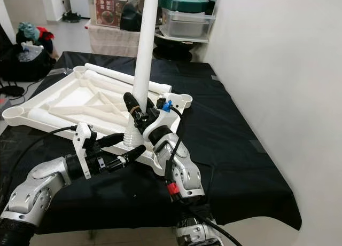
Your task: Building children table
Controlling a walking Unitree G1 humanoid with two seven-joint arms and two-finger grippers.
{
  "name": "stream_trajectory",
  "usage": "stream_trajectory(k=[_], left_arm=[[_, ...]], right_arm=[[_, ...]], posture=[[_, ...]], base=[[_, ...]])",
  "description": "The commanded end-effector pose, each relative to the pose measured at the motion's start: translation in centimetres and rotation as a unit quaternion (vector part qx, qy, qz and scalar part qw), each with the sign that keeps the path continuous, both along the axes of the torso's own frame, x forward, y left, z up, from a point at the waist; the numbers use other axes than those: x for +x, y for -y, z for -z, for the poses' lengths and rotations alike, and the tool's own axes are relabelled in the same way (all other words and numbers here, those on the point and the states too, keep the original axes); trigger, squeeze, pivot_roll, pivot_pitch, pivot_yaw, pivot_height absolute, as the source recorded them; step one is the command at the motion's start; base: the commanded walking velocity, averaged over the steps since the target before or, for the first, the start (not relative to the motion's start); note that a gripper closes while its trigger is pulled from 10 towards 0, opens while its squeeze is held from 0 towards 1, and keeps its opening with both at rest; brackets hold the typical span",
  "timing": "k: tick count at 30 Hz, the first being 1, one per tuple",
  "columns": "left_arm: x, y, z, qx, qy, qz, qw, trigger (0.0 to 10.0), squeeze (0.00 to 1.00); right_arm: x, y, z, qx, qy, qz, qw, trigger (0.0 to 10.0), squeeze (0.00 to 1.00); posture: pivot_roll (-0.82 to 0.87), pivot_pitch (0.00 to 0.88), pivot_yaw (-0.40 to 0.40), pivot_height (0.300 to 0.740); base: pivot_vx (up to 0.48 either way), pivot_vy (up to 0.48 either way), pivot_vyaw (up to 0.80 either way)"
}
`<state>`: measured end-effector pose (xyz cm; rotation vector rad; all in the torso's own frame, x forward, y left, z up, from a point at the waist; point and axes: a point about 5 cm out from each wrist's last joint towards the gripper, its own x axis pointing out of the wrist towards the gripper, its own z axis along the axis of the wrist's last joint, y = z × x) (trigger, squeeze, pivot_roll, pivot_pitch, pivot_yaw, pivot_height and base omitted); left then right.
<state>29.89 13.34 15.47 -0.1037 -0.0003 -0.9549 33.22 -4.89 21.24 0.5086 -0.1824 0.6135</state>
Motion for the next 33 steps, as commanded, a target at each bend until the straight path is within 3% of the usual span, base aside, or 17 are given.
stream_trajectory(k=[1, 9, 19, 20, 21, 33], left_arm=[[0.2, 0.3, 0.2, -0.009, -0.011, 0.001, 1.0, 10.0, 0.0], [0.9, 0.3, -0.4, -0.024, -0.003, -0.019, 1.0, 10.0, 0.0], [1.6, 0.0, -0.2, -0.018, 0.0, -0.045, 0.999, 10.0, 0.0], [1.6, 0.0, 0.0, -0.014, -0.002, -0.048, 0.999, 3.1, 0.0], [1.5, -0.1, 0.3, -0.003, -0.002, -0.05, 0.999, 0.0, 0.0], [1.5, -0.3, 1.3, 0.04, 0.008, -0.063, 0.997, 0.0, 0.0]], right_arm=[[-1.2, -1.9, 0.3, 0.042, -0.001, -0.025, 0.999, 0.0, 0.0], [-2.4, -2.8, 0.7, 0.016, 0.022, -0.07, 0.997, 0.0, 0.0], [-2.5, -2.7, 1.5, 0.002, 0.017, -0.07, 0.997, 0.0, 0.0], [-2.4, -2.6, 1.5, 0.003, 0.017, -0.068, 0.998, 0.0, 0.0], [-2.4, -2.4, 1.4, 0.004, 0.017, -0.064, 0.998, 0.0, 0.0], [-1.9, -1.7, 1.0, 0.009, 0.022, -0.05, 0.998, 0.0, 0.0]], posture=[[0.09, 0.0, -0.097, 0.74], [0.09, 0.0, -0.093, 0.74], [0.09, 0.0, -0.093, 0.74], [0.09, 0.0, -0.093, 0.74], [0.09, 0.0, -0.094, 0.74], [0.09, 0.0, -0.097, 0.74]], base=[[0.0, 0.0, 0.0], [0.0, 0.0, 0.0], [0.0, 0.0, 0.0], [0.0, 0.0, 0.0], [0.0, 0.0, 0.0], [0.0, 0.0, 0.0]])
